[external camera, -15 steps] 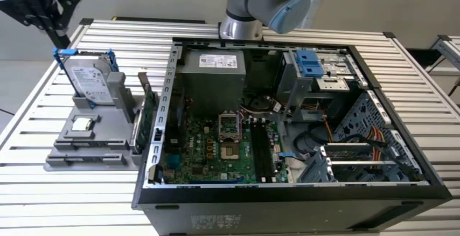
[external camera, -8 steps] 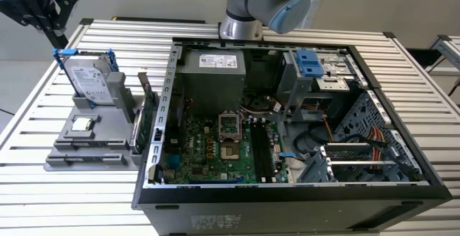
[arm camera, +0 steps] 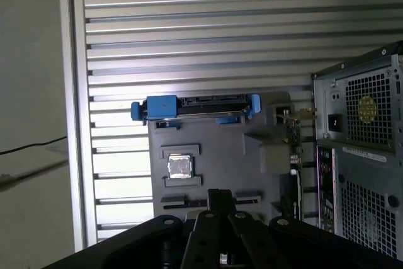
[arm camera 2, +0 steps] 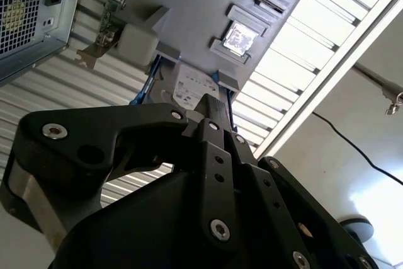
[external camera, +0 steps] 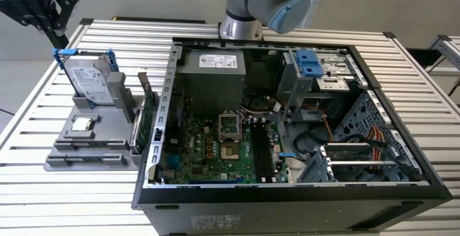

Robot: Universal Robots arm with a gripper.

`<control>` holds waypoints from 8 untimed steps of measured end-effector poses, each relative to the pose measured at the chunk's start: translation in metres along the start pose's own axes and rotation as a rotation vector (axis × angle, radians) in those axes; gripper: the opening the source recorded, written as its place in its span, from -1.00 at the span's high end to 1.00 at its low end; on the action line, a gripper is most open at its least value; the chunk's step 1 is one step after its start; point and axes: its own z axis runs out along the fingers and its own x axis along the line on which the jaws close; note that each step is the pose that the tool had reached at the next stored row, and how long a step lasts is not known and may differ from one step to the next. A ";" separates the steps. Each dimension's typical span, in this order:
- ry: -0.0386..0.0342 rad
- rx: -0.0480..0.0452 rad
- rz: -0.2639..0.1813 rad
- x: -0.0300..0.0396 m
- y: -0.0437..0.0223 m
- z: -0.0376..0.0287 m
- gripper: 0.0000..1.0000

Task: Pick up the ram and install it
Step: 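Reach for the ram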

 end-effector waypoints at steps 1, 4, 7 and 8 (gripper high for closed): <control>0.0000 0.0000 0.000 0.0000 0.0000 0.0000 1.00; 0.0001 0.0000 0.000 0.0000 -0.0007 -0.0001 1.00; 0.0000 0.0000 0.000 -0.0001 -0.0018 -0.0001 1.00; 0.0001 0.0000 0.000 -0.0001 -0.0020 -0.0001 1.00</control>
